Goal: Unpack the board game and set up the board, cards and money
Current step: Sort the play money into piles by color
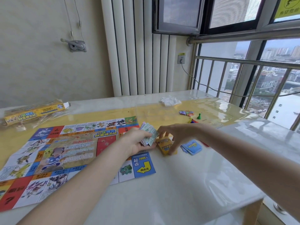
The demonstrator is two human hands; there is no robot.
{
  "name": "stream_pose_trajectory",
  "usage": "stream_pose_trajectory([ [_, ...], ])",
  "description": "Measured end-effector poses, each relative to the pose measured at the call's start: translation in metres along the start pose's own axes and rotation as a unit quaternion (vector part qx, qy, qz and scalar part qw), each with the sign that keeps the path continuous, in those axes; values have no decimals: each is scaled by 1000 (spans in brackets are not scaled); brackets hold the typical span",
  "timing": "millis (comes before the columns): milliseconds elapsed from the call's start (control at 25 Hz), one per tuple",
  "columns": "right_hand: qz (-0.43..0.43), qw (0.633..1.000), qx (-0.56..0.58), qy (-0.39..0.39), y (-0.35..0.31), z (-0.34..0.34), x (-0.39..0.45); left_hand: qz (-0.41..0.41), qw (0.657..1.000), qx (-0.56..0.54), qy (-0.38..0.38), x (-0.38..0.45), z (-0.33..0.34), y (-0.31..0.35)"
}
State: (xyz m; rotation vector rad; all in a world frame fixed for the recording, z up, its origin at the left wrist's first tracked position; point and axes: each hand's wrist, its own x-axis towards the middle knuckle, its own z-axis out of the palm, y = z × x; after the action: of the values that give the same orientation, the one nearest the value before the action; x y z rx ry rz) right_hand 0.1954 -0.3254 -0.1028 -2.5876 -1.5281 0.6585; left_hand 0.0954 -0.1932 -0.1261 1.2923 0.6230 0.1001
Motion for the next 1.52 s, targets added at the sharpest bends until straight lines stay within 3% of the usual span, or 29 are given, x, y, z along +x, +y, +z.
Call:
stream_pose_trajectory([
  [320,-6,999,34,40,17,-10,-18,34,999,4,11,-1,-3,9],
  [480,88,975,-191,-77,37,-21,-38,29,999,40,-14,-7,9,11],
  [560,80,963,-237,-94,36,-7,-39,30,998,39,-26,-8,17,7],
  [920,63,994,-90,-19,45,-8,-32,19,998,-4,-53,-6,44,5],
  [1200,89,986,-137,-42,51,-13,-30,-12,999,30,-43,7,66,6],
  [1400,69,993,-92,-25,54,-12,-31,-12,999,19,-26,18,66,0],
  [1520,63,996,-40,43,59,-20,-46,-10,999,30,-31,18,62,4],
])
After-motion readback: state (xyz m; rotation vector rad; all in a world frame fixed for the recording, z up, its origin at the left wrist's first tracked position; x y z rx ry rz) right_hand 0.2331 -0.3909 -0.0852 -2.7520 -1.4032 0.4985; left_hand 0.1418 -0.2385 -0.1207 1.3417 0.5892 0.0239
